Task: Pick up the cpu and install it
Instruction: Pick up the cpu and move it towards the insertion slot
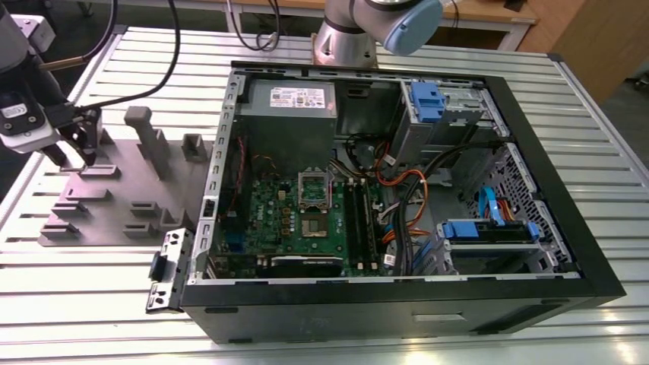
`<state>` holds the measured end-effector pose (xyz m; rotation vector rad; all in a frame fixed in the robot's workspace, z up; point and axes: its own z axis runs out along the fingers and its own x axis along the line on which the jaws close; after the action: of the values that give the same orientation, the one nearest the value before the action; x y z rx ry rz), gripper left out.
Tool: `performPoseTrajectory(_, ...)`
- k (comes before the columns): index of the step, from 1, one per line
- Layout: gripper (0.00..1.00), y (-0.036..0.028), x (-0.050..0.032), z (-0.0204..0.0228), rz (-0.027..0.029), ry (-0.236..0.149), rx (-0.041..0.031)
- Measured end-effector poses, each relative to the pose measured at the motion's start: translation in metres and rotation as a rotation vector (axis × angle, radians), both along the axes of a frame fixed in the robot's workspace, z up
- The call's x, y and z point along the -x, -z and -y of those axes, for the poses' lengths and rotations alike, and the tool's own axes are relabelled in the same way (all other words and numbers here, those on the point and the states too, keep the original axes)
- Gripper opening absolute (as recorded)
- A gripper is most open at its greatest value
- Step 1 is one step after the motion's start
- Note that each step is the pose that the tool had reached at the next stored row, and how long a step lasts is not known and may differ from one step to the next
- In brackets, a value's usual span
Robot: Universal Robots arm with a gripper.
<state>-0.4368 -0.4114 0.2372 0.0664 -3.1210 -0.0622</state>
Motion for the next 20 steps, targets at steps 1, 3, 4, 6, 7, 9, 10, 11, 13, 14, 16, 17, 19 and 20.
performPoseTrajectory(1, 0.45, -0.0002, 0.0, 0.0, -0.0001, 0.0, 0.0001)
performPoseTrajectory(3, 0.45, -0.0003, 0.0, 0.0, 0.0, 0.0, 0.0)
performPoseTrajectory(4, 0.45, -0.0003, 0.0, 0.0, 0.0, 0.0, 0.0)
performPoseTrajectory(6, 0.45, -0.0006, -0.0002, 0.0, -0.0007, 0.0, -0.0001)
performPoseTrajectory(7, 0.45, -0.0006, -0.0001, 0.0, -0.0009, 0.0, -0.0001)
performPoseTrajectory(9, 0.45, -0.0007, -0.0003, 0.0, -0.001, 0.0, -0.0002)
performPoseTrajectory(10, 0.45, -0.0008, -0.0003, 0.0, -0.0009, 0.0, -0.0003)
performPoseTrajectory(11, 0.45, -0.0009, -0.0003, 0.0, -0.001, 0.0, -0.0003)
performPoseTrajectory(13, 0.45, -0.0014, -0.0003, 0.0, -0.0011, 0.0, -0.0002)
performPoseTrajectory(14, 0.45, -0.0018, -0.0003, 0.0, -0.0012, 0.0, -0.0001)
performPoseTrajectory(16, 0.45, -0.0026, -0.0003, 0.0, -0.0011, 0.0, -0.0002)
performPoseTrajectory(17, 0.45, -0.0031, -0.0003, 0.0, -0.0011, 0.0, -0.0002)
performPoseTrajectory(19, 0.45, -0.0041, -0.0003, 0.0, -0.0011, 0.0, -0.0002)
performPoseTrajectory(20, 0.45, -0.0046, -0.0003, 0.0, -0.001, 0.0, -0.0003)
